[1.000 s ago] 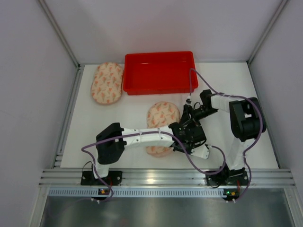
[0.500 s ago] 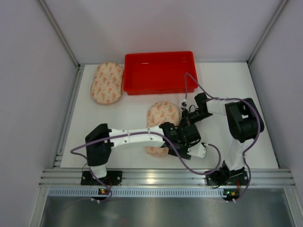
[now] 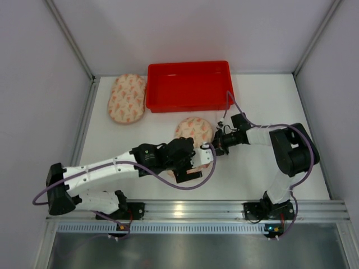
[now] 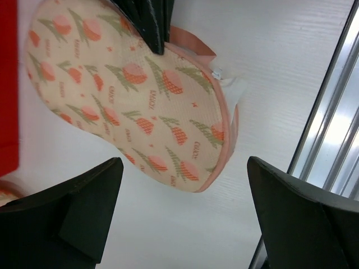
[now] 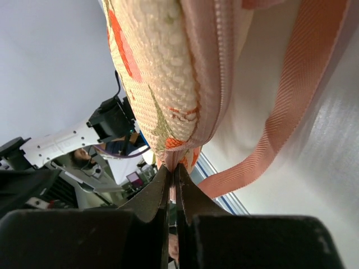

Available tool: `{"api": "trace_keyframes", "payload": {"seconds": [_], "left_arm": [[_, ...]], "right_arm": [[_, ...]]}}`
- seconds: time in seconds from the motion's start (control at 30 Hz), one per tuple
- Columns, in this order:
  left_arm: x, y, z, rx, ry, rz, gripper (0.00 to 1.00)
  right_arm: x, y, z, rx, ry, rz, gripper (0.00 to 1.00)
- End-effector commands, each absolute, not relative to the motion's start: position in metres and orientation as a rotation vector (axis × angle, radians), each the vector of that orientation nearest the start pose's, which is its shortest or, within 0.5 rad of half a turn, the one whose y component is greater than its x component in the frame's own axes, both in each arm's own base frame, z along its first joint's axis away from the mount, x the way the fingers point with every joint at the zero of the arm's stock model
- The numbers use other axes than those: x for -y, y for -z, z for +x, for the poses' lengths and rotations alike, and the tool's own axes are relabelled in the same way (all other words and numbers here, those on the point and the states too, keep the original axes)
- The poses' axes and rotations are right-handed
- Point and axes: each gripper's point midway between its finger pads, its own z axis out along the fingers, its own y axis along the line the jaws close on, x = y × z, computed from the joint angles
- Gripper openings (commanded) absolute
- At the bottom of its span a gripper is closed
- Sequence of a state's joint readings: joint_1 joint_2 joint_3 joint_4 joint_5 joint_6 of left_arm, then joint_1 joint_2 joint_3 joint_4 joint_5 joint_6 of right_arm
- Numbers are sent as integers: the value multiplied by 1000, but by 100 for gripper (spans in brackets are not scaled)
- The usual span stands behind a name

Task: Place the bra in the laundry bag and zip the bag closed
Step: Adjust the bra in the laundry bag.

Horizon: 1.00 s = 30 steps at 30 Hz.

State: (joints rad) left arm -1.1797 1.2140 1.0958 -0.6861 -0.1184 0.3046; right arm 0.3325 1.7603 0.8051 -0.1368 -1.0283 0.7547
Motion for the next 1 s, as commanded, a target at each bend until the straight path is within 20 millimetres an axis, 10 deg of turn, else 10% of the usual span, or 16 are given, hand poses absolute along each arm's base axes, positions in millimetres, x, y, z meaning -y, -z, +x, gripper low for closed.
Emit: {"api": "trace_keyframes", "payload": {"seconds": [0.0, 0.5, 0.97], "left_arm": [[308, -172, 152, -1868, 401, 1446, 98], [344, -132, 178, -1893, 276, 1508, 89], [317, -113, 211, -1904, 14, 1391, 80]], "right_arm": [[-265, -93, 237, -2716, -1732, 180, 0], [-267, -99, 239, -2718, -1736, 179, 0], [-267, -97, 237, -2731, -1725, 143, 0]]}}
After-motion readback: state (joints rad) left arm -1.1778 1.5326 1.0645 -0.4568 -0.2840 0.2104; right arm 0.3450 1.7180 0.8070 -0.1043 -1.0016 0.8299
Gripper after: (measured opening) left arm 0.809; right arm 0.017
